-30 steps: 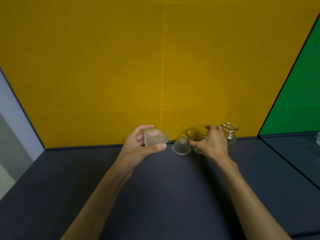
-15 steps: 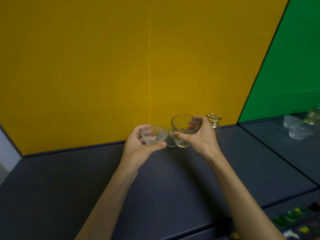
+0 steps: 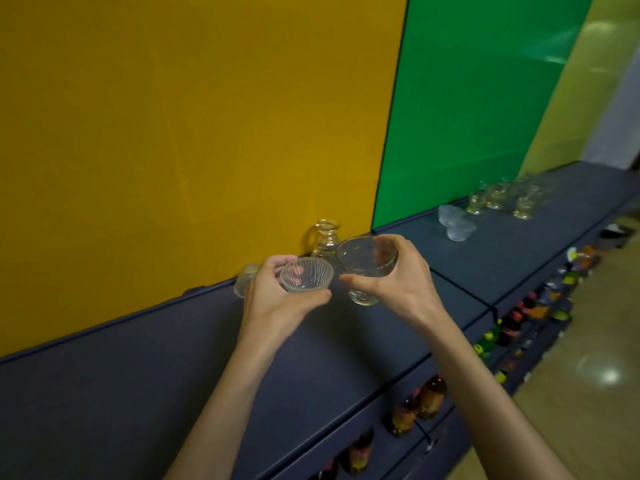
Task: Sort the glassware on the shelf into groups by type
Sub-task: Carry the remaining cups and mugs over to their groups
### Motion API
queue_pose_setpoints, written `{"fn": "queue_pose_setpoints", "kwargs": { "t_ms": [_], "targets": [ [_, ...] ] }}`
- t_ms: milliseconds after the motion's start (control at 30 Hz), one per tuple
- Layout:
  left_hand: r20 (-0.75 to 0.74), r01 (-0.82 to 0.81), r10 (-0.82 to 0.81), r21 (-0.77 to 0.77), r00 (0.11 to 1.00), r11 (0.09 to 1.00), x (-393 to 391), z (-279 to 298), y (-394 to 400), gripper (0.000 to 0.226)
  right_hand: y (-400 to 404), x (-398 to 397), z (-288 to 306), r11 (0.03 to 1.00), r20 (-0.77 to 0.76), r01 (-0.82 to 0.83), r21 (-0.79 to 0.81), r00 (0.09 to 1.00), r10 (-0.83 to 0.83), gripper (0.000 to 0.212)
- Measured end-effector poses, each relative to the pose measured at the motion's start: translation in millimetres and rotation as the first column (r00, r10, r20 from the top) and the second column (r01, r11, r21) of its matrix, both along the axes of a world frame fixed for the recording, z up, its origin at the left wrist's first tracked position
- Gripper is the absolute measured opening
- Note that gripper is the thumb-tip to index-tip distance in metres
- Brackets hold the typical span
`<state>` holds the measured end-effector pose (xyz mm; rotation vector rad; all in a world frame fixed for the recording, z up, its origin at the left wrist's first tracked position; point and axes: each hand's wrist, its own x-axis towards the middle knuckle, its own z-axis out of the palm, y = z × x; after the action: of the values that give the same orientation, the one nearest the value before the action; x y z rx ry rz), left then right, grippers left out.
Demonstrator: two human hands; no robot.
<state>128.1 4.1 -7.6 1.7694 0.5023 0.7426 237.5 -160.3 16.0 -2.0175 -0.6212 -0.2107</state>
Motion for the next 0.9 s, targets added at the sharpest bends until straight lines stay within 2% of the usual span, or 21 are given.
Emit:
{"fn": "queue_pose_setpoints", "kwargs": {
  "t_ms": [233, 400, 667, 900],
  "targets": [
    [-0.028, 0.156, -0.155, 0.058, 0.988, 0.986, 51, 8, -75, 0.069, -89, 29, 7, 0.994, 0.006, 0.112, 0.010, 0.994, -0.112, 0.084],
    [-0.036, 0.191, -0.188, 0.087, 0.981, 0.978, 90, 11, -148, 0.067, -164, 56, 2, 0.990, 0.000, 0.138, 0.026, 0.990, -0.138, 0.085],
    [-0.033, 0.081, -0.077, 0.128, 0.996, 0.988, 154, 21, -262, 0.069, -298, 127, -6, 0.987, -0.005, 0.159, 0.016, 0.987, -0.159, 0.089],
    [-0.018, -0.061, 0.063, 0.115, 0.998, 0.992, 206, 37, -321, 0.060, -357, 179, -11, 0.995, 0.010, 0.101, 0.008, 0.995, -0.101, 0.087]
  ]
}}
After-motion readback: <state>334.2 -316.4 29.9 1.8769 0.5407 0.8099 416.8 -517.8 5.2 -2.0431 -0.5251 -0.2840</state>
